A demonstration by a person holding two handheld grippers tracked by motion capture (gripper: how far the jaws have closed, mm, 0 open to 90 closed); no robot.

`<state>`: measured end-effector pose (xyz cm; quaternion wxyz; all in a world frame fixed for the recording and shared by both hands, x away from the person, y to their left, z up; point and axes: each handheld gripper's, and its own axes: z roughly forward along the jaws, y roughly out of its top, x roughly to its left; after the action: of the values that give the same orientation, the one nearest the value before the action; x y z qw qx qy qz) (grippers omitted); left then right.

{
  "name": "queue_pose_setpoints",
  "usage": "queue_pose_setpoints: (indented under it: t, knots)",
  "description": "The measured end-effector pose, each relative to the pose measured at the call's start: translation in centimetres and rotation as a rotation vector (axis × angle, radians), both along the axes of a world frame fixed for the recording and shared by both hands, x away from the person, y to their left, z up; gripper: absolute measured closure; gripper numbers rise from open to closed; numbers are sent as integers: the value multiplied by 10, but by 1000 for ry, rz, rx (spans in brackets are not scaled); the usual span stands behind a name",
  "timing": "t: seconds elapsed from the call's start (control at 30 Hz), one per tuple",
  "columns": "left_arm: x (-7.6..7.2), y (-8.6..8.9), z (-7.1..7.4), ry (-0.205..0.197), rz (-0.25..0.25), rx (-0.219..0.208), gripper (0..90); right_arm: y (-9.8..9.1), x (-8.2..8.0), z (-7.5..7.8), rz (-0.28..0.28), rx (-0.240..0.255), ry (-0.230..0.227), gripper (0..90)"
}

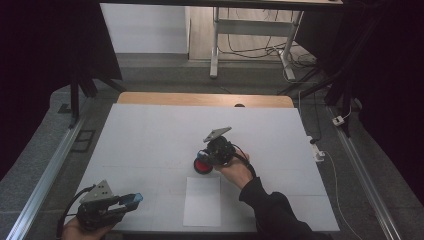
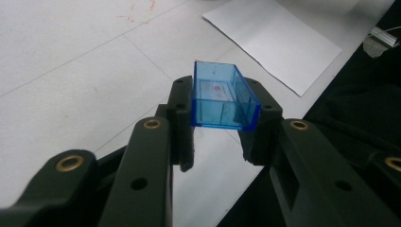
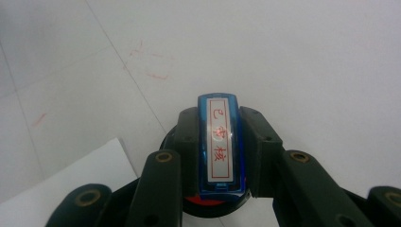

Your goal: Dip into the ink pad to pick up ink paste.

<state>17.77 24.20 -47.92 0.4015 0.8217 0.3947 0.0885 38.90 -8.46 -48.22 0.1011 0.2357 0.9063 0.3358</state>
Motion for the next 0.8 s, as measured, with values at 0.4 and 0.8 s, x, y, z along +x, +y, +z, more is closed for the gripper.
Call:
queue_pose_setpoints:
  t: [0.4,0.8]
  knots:
    - [0,1,0,-1,2,-5,685,-6,-2,18,-1,63,-37,705]
    - [0,1,0,-2,2,-5,685,-5,0,10,12,75,38,706]
